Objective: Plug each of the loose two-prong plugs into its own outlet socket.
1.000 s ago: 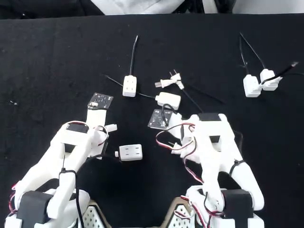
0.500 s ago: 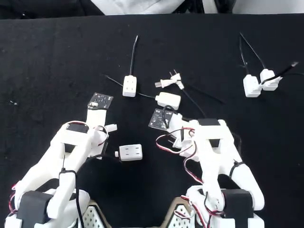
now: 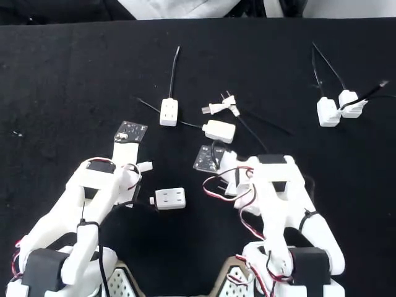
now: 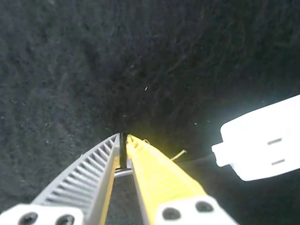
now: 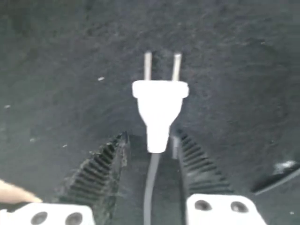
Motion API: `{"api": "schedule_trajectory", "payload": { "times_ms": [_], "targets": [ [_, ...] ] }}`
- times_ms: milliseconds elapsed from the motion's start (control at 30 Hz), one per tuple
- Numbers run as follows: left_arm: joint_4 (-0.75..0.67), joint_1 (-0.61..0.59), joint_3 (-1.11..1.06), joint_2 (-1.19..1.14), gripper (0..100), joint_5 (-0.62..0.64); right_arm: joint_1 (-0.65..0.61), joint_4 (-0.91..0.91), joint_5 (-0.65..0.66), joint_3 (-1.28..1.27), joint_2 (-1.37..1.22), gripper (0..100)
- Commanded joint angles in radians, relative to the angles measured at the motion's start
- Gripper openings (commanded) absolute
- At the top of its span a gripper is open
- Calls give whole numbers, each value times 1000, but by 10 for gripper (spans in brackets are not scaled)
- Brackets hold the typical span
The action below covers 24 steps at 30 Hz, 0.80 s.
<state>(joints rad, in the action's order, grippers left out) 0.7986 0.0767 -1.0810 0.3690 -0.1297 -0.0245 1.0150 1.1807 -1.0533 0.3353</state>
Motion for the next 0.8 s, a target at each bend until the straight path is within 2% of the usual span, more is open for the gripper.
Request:
{"api": "schedule_trajectory", "payload": {
  "times_ms": [0, 200, 400, 567, 767],
  "targets": [
    [-28, -18, 21, -23, 30, 3, 31, 49, 11, 56, -1, 172],
    [-28, -18, 21, -23, 30, 3, 71, 91, 11, 125, -2, 120],
    [-28, -18, 21, -23, 30, 3, 23, 126, 8, 101, -2, 119],
    [-26, -18, 21, -23, 30, 3, 2, 44, 6, 84, -2, 118],
    [-26, -18, 21, -23, 30, 3, 2, 35, 6, 91, -2, 118]
  ]
}}
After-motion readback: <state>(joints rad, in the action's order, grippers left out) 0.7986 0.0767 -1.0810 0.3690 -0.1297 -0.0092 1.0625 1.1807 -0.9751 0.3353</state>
